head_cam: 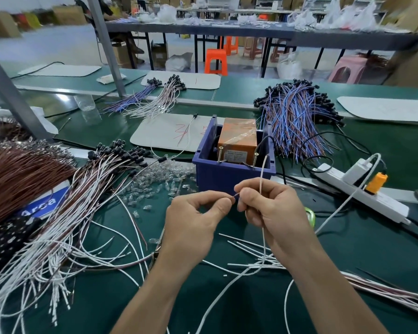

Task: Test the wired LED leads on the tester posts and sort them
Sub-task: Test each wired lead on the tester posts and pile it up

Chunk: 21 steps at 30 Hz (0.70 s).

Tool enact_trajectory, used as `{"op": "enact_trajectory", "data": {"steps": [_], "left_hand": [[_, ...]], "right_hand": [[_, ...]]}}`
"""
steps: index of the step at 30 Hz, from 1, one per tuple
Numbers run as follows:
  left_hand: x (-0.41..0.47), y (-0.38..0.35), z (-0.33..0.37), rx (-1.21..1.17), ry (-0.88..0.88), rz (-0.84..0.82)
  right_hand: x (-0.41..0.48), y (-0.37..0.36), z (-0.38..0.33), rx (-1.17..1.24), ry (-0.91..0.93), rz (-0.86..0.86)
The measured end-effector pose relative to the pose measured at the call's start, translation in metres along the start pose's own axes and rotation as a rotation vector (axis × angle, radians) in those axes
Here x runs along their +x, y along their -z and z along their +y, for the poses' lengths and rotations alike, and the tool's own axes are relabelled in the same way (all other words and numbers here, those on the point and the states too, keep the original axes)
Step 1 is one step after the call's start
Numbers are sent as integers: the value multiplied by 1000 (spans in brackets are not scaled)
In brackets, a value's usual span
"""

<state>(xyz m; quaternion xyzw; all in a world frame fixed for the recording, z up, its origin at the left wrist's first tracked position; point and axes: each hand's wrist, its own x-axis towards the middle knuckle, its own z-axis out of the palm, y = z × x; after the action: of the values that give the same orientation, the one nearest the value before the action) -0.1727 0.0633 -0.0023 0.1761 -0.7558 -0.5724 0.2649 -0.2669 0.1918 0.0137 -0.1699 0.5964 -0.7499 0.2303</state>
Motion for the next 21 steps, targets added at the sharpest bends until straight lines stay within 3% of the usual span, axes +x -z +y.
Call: {"op": "enact_trajectory", "data": {"steps": [11,21], "left_hand": [[9,-8,-6,-65,86,172],[6,-3,-12,-173,138,138]], "right_hand": [[2,-13,7,-126,-4,81],[0,-7,6,-18,-12,117]]}}
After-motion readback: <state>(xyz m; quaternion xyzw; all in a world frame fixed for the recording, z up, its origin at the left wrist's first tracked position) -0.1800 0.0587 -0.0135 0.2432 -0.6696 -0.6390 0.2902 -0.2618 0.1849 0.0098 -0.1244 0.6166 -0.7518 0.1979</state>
